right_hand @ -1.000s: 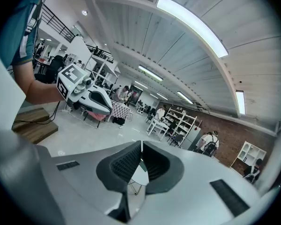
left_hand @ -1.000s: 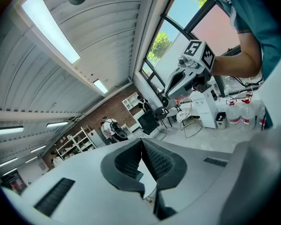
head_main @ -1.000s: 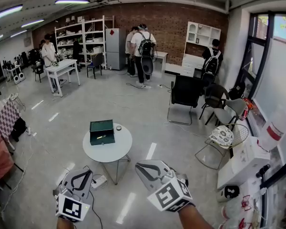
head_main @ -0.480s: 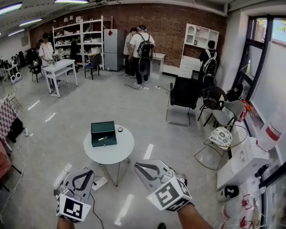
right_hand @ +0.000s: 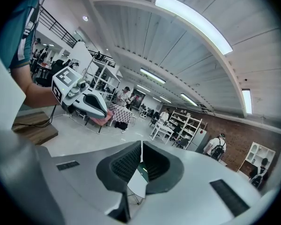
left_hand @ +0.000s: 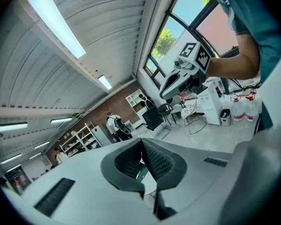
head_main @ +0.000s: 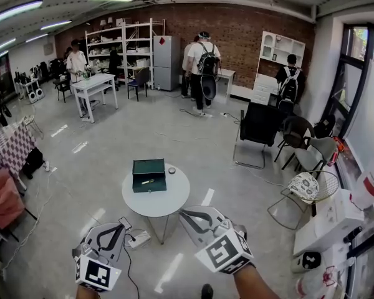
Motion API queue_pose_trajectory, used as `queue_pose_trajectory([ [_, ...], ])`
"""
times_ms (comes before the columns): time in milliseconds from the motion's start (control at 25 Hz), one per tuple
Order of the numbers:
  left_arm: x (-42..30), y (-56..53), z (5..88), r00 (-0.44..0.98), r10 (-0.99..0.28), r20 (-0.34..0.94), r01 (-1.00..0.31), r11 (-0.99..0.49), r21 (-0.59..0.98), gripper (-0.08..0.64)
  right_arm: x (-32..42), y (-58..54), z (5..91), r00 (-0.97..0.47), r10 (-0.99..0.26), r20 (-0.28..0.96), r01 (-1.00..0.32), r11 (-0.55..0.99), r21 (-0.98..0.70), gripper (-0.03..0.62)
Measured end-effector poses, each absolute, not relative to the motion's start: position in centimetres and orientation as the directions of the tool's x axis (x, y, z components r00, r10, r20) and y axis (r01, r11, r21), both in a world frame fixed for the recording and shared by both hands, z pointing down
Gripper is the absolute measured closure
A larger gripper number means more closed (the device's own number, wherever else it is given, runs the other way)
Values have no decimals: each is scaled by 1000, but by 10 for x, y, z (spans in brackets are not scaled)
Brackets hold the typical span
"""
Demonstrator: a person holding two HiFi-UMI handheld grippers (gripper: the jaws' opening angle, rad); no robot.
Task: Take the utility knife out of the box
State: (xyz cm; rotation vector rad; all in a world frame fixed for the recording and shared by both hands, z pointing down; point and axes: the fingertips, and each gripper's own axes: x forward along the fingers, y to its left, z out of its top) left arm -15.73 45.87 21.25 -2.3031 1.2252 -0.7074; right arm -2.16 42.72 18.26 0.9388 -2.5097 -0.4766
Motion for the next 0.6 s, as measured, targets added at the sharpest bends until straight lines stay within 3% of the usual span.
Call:
queue_pose_trajectory([
  [600, -117, 344, 215, 357, -898, 258, -676, -439, -591, 541, 9, 293, 186, -779, -574, 252, -441, 787, 431, 552],
])
